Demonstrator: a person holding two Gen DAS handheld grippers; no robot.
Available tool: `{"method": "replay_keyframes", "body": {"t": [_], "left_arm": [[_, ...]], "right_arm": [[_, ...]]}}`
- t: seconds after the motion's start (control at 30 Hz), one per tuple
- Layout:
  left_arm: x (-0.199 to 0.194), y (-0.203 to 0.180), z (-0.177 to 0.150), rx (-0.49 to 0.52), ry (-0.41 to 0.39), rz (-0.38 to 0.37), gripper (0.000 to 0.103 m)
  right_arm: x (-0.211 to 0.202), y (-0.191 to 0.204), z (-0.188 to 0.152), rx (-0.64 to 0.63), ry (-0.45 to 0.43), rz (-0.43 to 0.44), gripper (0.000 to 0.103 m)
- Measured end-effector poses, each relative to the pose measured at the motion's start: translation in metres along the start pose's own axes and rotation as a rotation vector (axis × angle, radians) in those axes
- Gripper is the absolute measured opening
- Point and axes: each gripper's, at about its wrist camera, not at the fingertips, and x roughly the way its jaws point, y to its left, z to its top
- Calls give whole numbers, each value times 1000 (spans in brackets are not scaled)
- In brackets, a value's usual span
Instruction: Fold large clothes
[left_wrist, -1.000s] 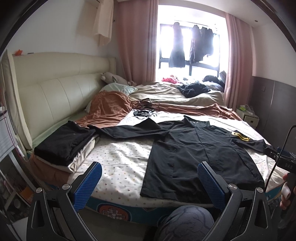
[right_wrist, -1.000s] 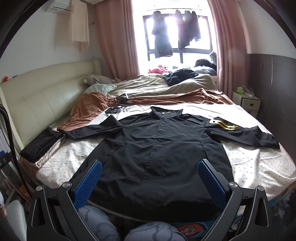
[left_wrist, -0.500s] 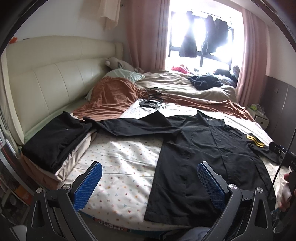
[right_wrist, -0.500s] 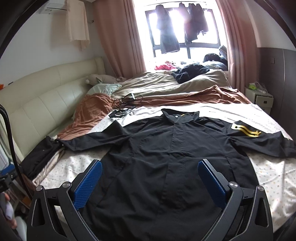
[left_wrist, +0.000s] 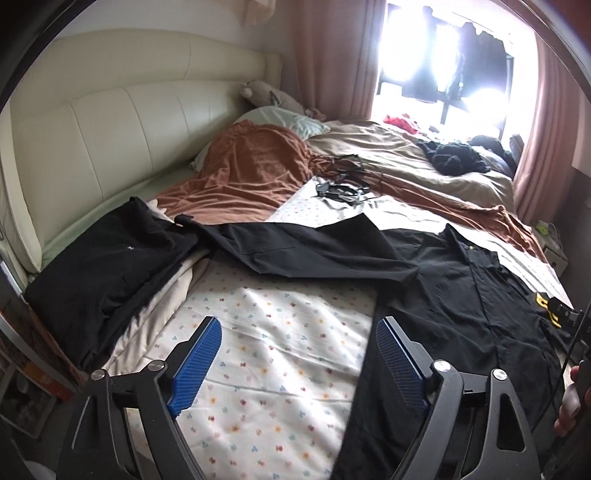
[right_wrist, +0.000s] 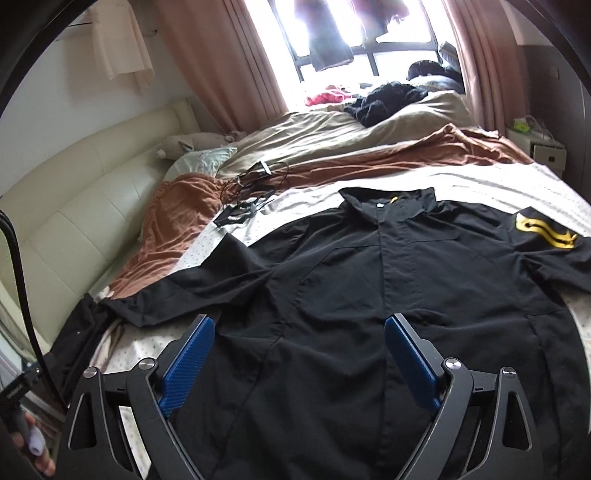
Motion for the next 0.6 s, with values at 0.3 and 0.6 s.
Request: {"method": "replay_keyframes", "body": {"t": [0.3,0.6], "left_arm": [[68,40,34,-109,54,40,76],[149,70,58,-174,101,116,76]], "right_arm": [[64,3,22,35,47,32,86],[130,8,43,38,97,54,76]]}}
